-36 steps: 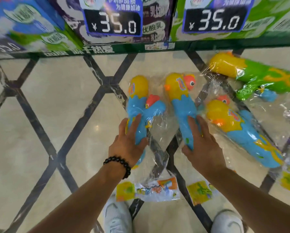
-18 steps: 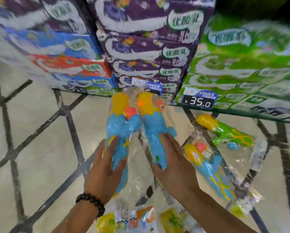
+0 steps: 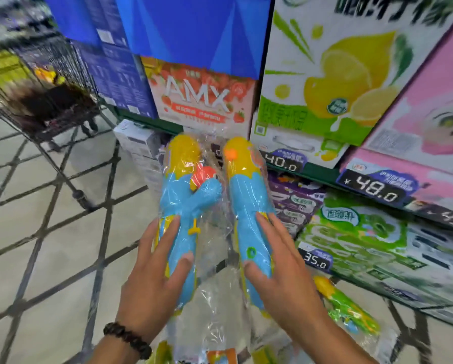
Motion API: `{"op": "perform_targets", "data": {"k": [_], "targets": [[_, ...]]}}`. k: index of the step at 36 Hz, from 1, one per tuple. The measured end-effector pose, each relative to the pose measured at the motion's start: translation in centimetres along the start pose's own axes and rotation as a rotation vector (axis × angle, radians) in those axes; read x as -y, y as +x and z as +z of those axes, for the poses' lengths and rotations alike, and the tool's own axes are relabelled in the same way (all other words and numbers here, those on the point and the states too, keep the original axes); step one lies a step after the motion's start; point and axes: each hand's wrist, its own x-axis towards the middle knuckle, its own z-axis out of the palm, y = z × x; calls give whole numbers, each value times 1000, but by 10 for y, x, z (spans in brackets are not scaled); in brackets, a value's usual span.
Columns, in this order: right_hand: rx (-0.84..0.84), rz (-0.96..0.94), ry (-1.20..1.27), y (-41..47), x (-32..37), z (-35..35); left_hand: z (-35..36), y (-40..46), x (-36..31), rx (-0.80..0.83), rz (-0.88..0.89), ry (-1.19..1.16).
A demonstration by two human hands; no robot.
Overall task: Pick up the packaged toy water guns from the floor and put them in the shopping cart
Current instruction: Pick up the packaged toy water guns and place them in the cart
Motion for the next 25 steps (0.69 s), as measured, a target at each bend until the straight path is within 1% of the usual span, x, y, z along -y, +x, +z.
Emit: {"op": "perform_targets", "data": {"k": [6,13,18,22,25], "targets": [[-41,-172,70,-20,92,-69,-95,-29,-67,-148,11,-54],[-57,-368,111,-35,198,-131,-207,-58,-136,-307,65,15],[-54,-505,153,-43,274,-153,-285,-77,-171,-432,110,47],[-57,-612,153,-48,335,-157,-341,-84,-184,-532,157,111],[-56,-659,155,-54,380,-154,-382,-93,-188,-578,159,150]]}}
